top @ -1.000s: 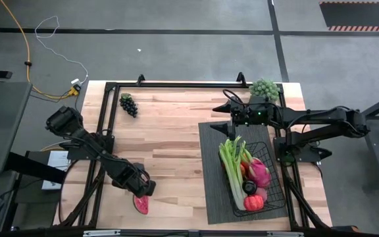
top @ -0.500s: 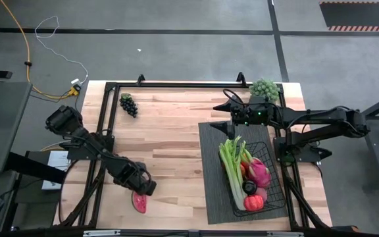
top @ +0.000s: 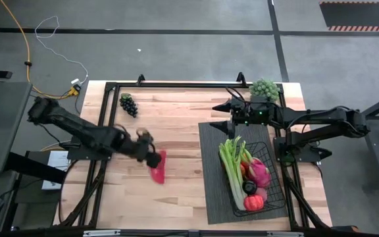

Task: Build produce basket
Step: Put the watermelon into the black wire basket

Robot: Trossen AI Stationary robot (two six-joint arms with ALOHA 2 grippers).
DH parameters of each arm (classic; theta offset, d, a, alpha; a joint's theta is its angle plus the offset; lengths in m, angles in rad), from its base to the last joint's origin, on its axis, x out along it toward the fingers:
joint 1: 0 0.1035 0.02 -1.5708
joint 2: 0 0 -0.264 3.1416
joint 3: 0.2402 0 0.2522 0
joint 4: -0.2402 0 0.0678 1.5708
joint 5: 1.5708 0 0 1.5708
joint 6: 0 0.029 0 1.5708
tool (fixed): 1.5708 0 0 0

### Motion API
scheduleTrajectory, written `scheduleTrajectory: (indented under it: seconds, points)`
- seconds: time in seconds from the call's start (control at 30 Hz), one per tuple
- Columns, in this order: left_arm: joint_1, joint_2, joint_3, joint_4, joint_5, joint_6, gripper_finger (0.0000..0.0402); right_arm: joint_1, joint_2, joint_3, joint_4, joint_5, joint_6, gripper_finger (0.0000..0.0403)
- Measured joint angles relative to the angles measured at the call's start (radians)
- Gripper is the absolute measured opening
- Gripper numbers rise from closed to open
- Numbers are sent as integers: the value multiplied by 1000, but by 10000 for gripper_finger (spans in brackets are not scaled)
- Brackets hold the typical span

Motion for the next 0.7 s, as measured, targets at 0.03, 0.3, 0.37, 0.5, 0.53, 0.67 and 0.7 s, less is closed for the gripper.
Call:
scheduleTrajectory:
  seconds: [0.03, 0.3, 0.37, 0.5, 0.53, 0.67, 0.7]
  points:
    - [30, -37, 0, 4, -26, 48, 175, 0, 0, 0, 5, -1, 4, 381]
    - [260, -237, 1, 171, -140, 447, 175, 0, 0, 0, 69, -3, 49, 381]
    - [312, -255, 1, 220, -140, 536, 175, 0, 0, 0, 88, -3, 71, 381]
    - [410, -259, 1, 341, -120, 658, 175, 0, 0, 0, 143, -3, 86, 381]
    - [428, -259, 1, 381, -119, 678, 175, 0, 0, 0, 160, -3, 86, 381]
    - [492, -235, 2, 563, -114, 748, 175, 0, 0, 0, 227, -3, 87, 381]
    - [506, -228, 2, 603, -114, 764, 175, 0, 0, 0, 242, -3, 91, 381]
